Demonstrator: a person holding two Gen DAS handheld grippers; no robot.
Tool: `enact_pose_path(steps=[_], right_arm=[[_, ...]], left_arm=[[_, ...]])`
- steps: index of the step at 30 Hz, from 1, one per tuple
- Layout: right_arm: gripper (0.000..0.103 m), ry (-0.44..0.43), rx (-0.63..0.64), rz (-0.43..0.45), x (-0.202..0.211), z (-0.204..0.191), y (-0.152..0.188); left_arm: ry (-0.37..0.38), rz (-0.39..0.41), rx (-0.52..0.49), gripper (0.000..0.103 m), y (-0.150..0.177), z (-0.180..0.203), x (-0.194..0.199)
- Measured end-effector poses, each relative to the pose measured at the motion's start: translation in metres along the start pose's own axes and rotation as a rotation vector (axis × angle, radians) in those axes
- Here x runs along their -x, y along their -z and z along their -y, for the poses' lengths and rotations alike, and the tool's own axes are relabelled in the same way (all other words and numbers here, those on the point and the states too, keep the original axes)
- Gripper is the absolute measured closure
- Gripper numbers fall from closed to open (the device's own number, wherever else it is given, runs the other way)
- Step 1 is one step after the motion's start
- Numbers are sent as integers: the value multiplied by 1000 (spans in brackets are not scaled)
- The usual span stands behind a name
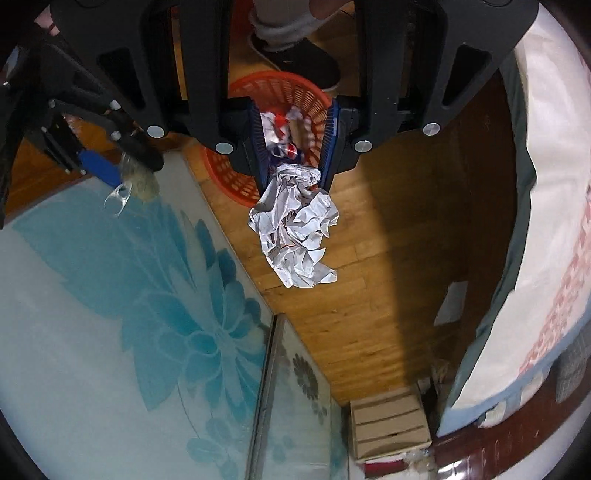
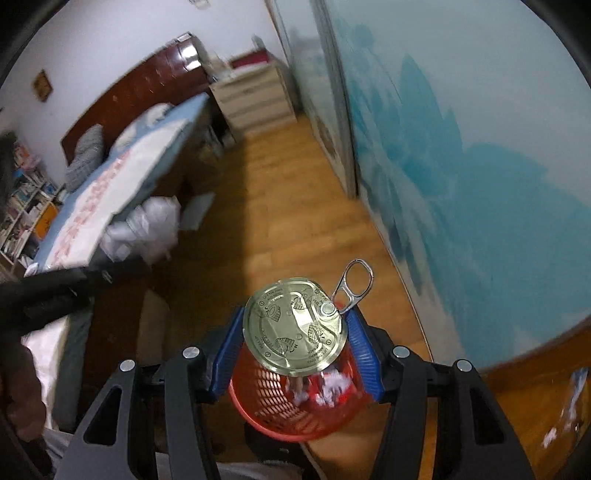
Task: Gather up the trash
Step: 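Carry lid and paper to the red wastebasket and open both tools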
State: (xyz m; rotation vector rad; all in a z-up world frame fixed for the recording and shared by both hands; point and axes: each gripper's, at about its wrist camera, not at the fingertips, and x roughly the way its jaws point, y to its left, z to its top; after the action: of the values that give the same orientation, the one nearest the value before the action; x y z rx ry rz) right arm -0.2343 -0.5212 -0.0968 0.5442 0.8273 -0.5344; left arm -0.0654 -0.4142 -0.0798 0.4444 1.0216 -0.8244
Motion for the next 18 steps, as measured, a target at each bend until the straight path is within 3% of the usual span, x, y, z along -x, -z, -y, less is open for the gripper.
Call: enact_pose_path(steps=[16,18], right_arm=[[47,-50,-12,-31,-31,-14,-6],[39,-51,-11,-22,-31,-14,-7]], left_arm=[[-43,-55,-31,76,2,28,-5],[-40,-49,-29,74,2,27,-5]])
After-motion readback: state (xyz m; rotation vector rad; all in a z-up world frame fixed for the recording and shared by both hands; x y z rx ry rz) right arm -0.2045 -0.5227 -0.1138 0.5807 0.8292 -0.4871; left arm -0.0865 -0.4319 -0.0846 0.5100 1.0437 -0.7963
